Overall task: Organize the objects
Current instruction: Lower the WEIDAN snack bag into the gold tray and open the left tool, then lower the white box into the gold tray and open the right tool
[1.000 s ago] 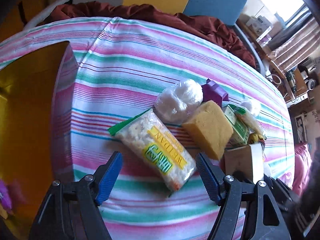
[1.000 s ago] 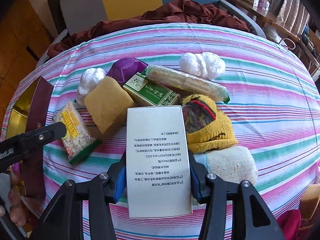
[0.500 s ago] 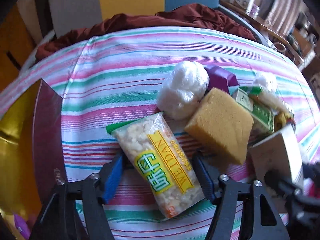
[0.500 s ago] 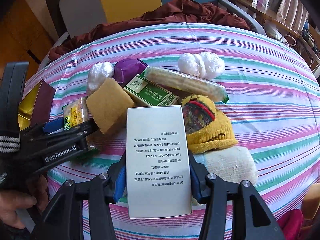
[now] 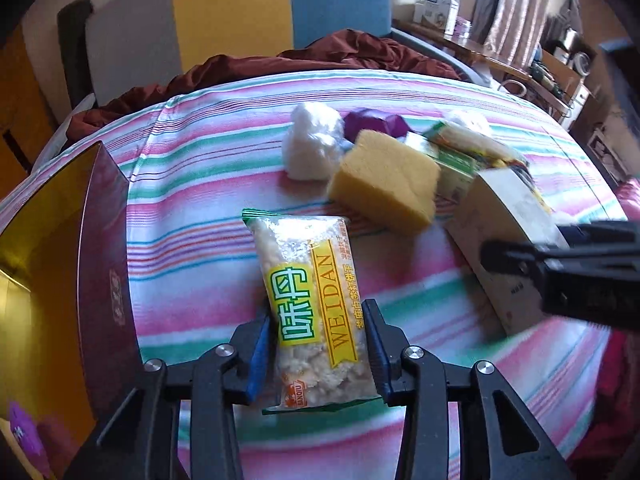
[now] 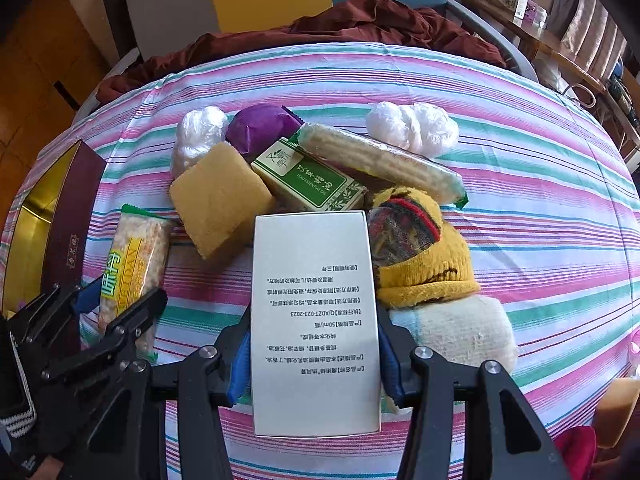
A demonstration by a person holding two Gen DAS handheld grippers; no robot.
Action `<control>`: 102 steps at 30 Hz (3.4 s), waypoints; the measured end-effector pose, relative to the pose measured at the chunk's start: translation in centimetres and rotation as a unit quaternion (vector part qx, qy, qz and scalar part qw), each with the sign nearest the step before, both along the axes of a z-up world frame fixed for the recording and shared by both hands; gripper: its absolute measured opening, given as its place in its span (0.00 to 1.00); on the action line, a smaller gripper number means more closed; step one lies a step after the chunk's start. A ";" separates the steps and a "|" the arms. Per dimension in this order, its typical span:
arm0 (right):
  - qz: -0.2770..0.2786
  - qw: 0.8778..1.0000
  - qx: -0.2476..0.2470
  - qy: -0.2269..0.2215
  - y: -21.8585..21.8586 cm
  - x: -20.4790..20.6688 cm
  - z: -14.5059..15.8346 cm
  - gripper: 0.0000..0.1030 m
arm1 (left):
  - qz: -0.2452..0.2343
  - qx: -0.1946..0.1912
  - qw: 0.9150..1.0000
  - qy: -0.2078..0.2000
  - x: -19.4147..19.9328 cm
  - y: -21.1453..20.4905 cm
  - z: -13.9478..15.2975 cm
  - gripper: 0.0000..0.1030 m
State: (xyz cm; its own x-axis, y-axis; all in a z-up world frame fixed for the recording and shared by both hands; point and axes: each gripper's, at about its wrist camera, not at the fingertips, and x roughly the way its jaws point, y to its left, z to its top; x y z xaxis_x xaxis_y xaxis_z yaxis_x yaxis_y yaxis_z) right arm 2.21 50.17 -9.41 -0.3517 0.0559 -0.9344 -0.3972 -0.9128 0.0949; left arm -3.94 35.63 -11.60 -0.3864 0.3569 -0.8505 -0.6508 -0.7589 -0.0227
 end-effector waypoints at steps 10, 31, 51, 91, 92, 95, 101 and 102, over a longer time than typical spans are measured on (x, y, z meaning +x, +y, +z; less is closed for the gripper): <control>0.010 1.000 0.018 -0.014 -0.8 -0.3 -0.6 0.49 | -0.038 0.018 0.999 0.002 3.6 -1.9 0.9 0.41; 0.020 0.998 0.060 -0.024 -2.9 -0.9 -1.2 0.49 | 0.145 0.051 0.987 0.037 -8.4 -24.7 9.5 0.41; 0.025 0.997 0.065 -0.031 -2.9 -0.8 -1.7 0.49 | 0.217 -0.044 0.975 -0.025 -14.2 -30.0 1.0 0.42; 0.184 0.979 -0.048 0.080 -27.3 -11.4 6.4 0.49 | 0.318 0.097 0.942 0.036 -1.7 -40.1 6.2 0.89; 0.183 0.979 -0.054 0.076 -28.1 -12.3 6.1 0.49 | 0.323 0.098 0.941 0.034 -1.7 -40.3 6.2 0.89; 0.176 0.982 -0.048 0.054 -30.6 -15.5 4.5 0.49 | 0.329 0.106 0.938 0.032 -1.3 -41.1 6.0 0.90; 0.155 0.986 -0.058 0.005 -33.7 -18.9 0.8 0.50 | 0.329 0.106 0.937 0.050 -1.2 -41.5 6.2 0.97; 0.154 0.986 -0.067 0.001 -34.0 -19.1 0.5 0.50 | 0.329 0.105 0.937 0.049 -1.2 -41.4 6.1 0.98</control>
